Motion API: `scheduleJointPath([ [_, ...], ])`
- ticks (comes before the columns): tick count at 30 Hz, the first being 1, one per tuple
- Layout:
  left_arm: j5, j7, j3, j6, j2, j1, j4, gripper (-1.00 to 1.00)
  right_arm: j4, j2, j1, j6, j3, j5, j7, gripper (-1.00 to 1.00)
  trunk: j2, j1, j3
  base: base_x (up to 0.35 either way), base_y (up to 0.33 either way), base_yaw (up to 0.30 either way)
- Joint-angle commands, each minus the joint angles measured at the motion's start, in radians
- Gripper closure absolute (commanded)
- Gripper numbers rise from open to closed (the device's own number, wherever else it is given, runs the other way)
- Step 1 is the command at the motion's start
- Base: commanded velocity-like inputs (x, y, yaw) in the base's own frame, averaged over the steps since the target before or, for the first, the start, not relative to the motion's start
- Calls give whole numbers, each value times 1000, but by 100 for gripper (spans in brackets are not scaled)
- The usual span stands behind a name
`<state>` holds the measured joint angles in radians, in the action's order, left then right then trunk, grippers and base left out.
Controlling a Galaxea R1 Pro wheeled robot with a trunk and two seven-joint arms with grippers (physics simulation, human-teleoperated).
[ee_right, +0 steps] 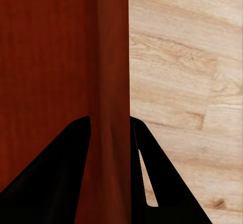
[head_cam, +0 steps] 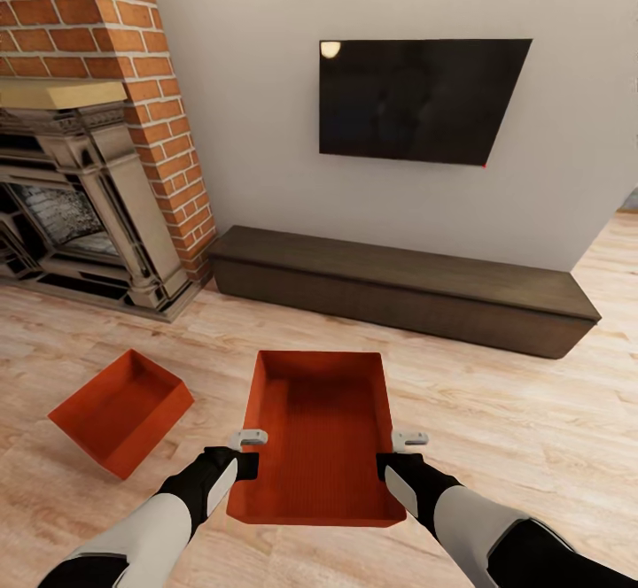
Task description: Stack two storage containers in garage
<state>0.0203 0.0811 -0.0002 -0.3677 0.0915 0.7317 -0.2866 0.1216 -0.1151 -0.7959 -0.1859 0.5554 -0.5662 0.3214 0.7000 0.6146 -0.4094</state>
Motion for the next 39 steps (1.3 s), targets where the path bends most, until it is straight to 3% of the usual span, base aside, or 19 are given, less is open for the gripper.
scheduleJointPath([
  [1, -5, 9, 6, -7, 1, 0, 1, 100, 4, 0, -1, -7, 23, 26, 8, 100, 1, 0, 1, 0, 0, 0],
  [39, -5, 9, 6, 0, 1, 0, 1, 100, 4, 0, 0, -7, 23, 26, 8, 100, 1, 0, 60, 0, 0, 0],
])
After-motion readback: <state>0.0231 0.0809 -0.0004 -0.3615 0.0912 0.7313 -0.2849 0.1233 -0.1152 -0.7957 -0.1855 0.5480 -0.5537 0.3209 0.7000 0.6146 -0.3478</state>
